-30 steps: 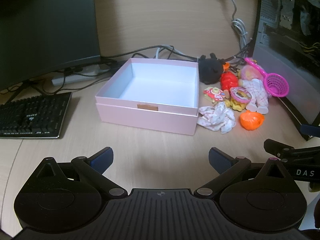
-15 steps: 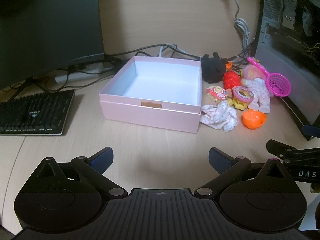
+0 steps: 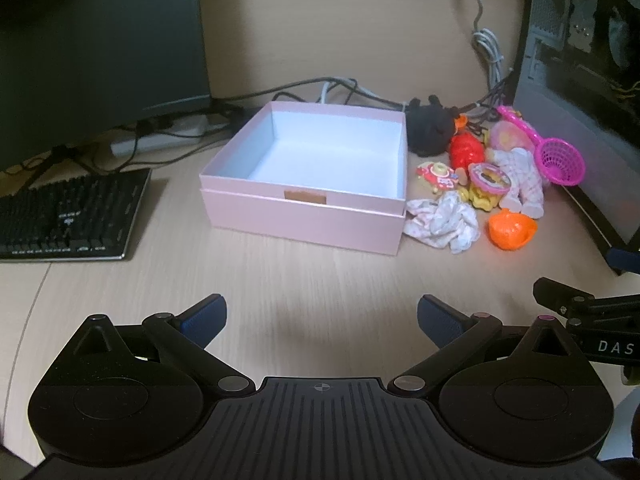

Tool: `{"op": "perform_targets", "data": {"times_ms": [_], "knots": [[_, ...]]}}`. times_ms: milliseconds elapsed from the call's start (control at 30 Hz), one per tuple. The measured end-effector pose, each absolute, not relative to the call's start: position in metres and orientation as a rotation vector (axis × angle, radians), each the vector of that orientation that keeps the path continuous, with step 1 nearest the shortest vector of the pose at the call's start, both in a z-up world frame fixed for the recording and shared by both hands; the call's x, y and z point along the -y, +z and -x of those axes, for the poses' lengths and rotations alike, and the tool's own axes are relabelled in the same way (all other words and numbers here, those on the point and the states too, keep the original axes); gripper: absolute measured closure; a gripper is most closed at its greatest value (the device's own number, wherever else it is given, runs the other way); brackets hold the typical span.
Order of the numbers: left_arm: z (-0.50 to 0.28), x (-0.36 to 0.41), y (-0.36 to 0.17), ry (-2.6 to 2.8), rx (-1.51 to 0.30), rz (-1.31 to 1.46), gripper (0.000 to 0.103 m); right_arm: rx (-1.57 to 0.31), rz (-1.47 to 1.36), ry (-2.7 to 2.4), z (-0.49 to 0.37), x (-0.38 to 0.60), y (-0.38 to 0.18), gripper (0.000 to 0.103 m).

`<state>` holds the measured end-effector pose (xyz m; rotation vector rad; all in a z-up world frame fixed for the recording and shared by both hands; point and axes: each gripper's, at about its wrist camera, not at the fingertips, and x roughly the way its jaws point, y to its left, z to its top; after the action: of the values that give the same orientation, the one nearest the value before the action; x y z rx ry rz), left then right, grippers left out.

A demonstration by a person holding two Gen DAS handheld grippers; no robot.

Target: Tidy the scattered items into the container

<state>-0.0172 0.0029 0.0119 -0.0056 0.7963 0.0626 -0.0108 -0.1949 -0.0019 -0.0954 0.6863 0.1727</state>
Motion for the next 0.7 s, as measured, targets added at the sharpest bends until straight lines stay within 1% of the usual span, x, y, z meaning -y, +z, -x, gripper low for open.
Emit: {"op": "perform_targets", "data": {"times_ms": [700], "knots": [[0.0142,-0.0027,0.0063,0.053,-0.825,0.014,0.0,-0.706,0.105,0.173,0.0109,0.1942,-0.0046,0.0]]}}
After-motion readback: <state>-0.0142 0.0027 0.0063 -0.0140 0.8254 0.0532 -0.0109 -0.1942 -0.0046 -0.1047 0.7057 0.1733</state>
